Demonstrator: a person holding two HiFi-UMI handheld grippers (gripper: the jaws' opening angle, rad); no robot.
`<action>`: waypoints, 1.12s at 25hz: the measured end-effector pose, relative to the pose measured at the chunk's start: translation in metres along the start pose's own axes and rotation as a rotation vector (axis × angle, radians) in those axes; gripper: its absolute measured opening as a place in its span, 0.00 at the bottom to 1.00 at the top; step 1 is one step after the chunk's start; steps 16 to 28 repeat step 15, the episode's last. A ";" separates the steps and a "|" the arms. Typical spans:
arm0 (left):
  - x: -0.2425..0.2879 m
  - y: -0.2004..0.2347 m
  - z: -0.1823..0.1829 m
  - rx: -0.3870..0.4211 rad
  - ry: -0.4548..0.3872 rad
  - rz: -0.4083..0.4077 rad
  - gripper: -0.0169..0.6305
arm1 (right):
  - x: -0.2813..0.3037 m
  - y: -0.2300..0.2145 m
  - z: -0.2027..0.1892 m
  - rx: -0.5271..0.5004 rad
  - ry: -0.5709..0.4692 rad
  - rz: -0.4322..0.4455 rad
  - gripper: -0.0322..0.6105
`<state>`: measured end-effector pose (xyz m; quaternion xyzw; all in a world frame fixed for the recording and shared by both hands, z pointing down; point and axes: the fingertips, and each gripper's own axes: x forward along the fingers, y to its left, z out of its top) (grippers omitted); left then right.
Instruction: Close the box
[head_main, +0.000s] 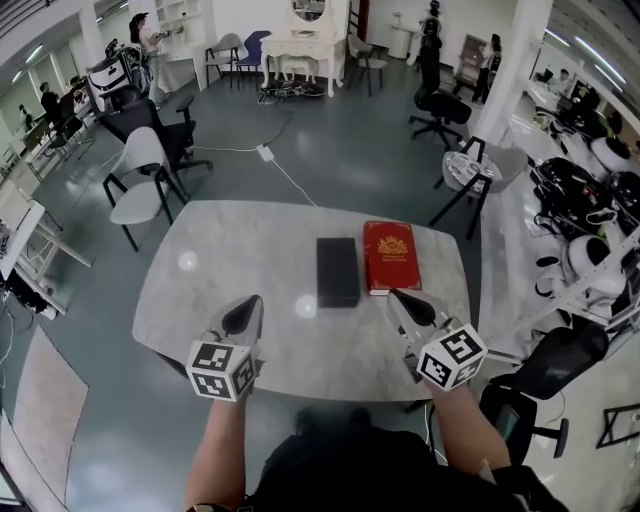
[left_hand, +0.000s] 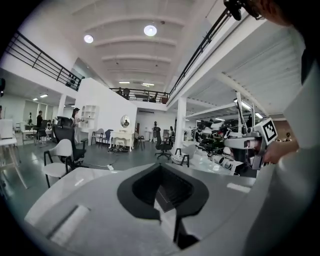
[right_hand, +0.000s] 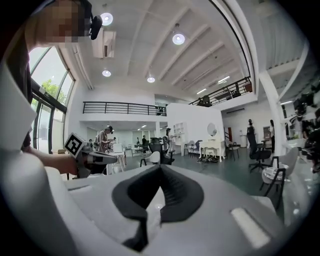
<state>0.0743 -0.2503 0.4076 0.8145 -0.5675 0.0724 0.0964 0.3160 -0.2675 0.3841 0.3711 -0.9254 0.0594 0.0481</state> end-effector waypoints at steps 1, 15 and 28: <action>0.004 -0.001 0.002 -0.001 0.000 -0.002 0.04 | -0.004 -0.004 -0.004 0.001 0.006 -0.006 0.05; 0.035 -0.030 0.004 0.025 0.010 -0.020 0.04 | 0.005 -0.023 -0.037 0.071 0.042 0.032 0.05; 0.035 -0.030 0.004 0.025 0.010 -0.020 0.04 | 0.005 -0.023 -0.037 0.071 0.042 0.032 0.05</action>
